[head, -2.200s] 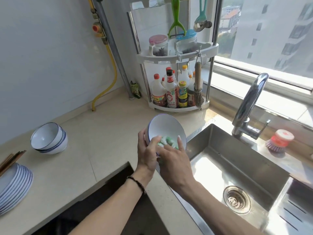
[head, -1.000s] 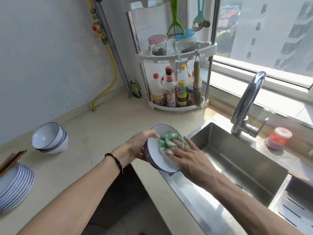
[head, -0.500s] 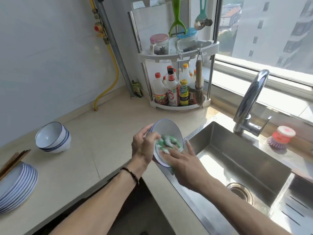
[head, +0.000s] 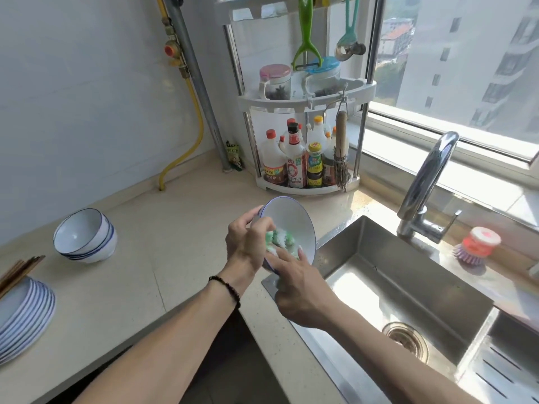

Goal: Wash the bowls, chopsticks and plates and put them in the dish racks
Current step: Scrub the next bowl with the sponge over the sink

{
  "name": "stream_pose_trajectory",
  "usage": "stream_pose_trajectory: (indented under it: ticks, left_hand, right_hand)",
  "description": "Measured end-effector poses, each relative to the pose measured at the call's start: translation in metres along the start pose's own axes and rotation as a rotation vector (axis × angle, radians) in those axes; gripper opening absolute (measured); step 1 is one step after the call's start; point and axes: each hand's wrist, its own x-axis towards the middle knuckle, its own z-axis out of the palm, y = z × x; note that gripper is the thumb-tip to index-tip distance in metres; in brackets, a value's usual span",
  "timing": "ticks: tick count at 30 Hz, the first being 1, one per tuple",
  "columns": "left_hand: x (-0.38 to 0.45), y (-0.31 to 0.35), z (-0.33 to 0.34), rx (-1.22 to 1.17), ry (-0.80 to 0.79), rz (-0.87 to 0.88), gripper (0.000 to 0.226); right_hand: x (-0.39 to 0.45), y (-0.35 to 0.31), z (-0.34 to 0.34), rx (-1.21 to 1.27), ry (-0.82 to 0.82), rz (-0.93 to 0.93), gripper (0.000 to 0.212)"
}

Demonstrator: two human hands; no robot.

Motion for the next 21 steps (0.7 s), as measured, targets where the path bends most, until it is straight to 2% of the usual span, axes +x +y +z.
stream_pose_trajectory:
  ticks: [1, 3, 5, 7, 10, 13, 15, 17, 19, 21]
  left_hand:
    - [0.001, 0.003, -0.004, 0.012, -0.073, -0.002, 0.030]
    - [0.004, 0.013, -0.017, 0.024, -0.291, -0.057, 0.018]
    - [0.013, 0.019, -0.031, 0.070, -0.440, -0.138, 0.031]
    - [0.015, 0.015, -0.034, 0.036, -0.467, -0.217, 0.053]
    - [-0.006, -0.005, -0.014, -0.275, -0.303, -0.173, 0.052]
    - [-0.026, -0.015, 0.011, -0.445, -0.053, -0.095, 0.028]
    - [-0.021, -0.009, 0.013, -0.405, 0.046, -0.045, 0.017]
    - [-0.012, -0.006, 0.005, -0.280, 0.038, 0.029, 0.008]
    - [-0.005, -0.005, 0.001, -0.162, 0.050, 0.073, 0.008]
    - [-0.005, -0.005, 0.006, -0.152, 0.131, 0.061, 0.008]
  right_hand:
    - [-0.004, 0.005, 0.001, -0.046, 0.005, -0.051, 0.079]
    - [-0.012, 0.029, 0.000, -0.355, 0.127, -0.196, 0.079]
    - [-0.015, 0.049, -0.004, -0.582, 0.212, -0.251, 0.074]
    - [-0.012, 0.056, -0.007, -0.636, 0.313, -0.283, 0.052]
    - [0.001, 0.037, -0.014, -0.637, 0.416, -0.184, 0.051]
    - [0.008, 0.001, -0.011, -0.442, 0.328, 0.000, 0.041]
    - [0.009, -0.003, -0.006, -0.309, 0.250, 0.004, 0.043]
    - [0.004, 0.017, -0.006, -0.442, 0.273, -0.084, 0.061]
    - [0.007, 0.038, -0.018, -0.642, 0.348, -0.090, 0.068]
    - [0.010, 0.027, -0.022, -0.573, 0.265, -0.008, 0.069]
